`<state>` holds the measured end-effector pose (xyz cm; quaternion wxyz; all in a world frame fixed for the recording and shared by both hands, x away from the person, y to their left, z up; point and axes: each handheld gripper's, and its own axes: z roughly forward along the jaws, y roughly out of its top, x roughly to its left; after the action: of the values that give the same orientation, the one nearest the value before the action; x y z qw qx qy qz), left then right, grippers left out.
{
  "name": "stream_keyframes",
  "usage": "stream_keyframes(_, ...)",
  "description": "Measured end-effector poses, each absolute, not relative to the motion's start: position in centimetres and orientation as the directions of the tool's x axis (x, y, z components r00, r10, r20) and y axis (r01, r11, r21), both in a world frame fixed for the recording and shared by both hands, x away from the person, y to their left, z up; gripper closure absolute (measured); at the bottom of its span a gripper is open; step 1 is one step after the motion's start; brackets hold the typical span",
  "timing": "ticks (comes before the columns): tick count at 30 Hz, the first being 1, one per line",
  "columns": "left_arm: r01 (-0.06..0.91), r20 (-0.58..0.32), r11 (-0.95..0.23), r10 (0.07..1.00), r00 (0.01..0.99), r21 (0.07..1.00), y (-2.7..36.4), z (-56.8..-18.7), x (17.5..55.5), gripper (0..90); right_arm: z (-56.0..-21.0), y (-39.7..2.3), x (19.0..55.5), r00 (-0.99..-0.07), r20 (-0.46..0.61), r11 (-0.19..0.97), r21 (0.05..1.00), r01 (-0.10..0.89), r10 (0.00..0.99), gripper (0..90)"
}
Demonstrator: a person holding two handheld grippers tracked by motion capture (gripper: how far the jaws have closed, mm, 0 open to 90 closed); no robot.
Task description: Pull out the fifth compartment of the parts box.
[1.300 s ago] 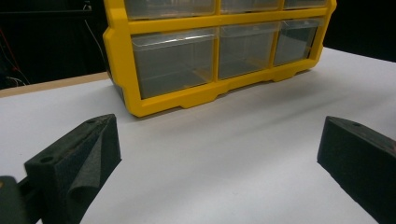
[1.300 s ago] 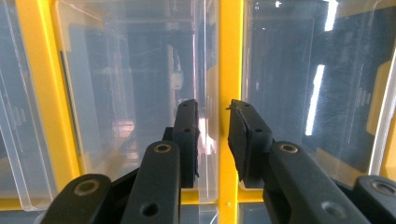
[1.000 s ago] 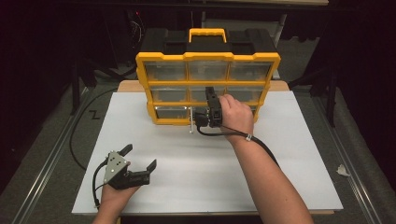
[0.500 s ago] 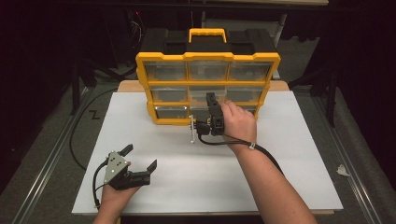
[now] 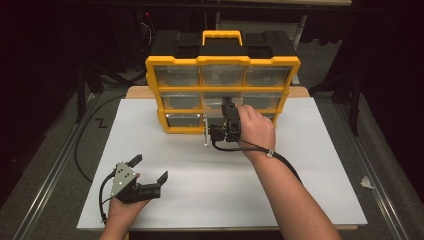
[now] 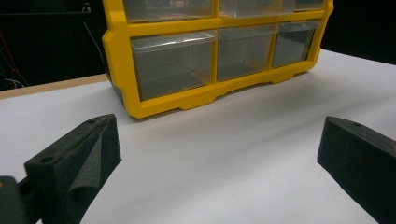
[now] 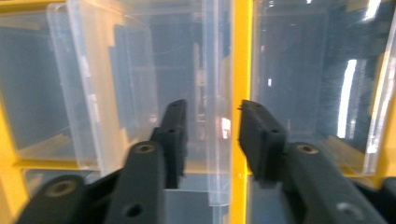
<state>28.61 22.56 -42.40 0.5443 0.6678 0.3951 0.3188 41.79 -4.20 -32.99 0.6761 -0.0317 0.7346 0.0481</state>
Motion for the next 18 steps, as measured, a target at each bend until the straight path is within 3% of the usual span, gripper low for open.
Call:
stream_keyframes(4,0.18,-0.005,-0.095,0.875,0.485,0.979,22.6,-42.4,28.6,0.2,-33.1,-4.3,41.6,-0.068,-0.997,0.994,0.036,-0.104,0.029,77.9)
stream_keyframes(18,0.179,-0.003,-0.096,0.873,0.487,0.979,22.5,-42.4,28.6,0.2,-33.4,-4.2,39.2,-0.026,-1.0,0.992,0.004,-0.122,0.001,79.5)
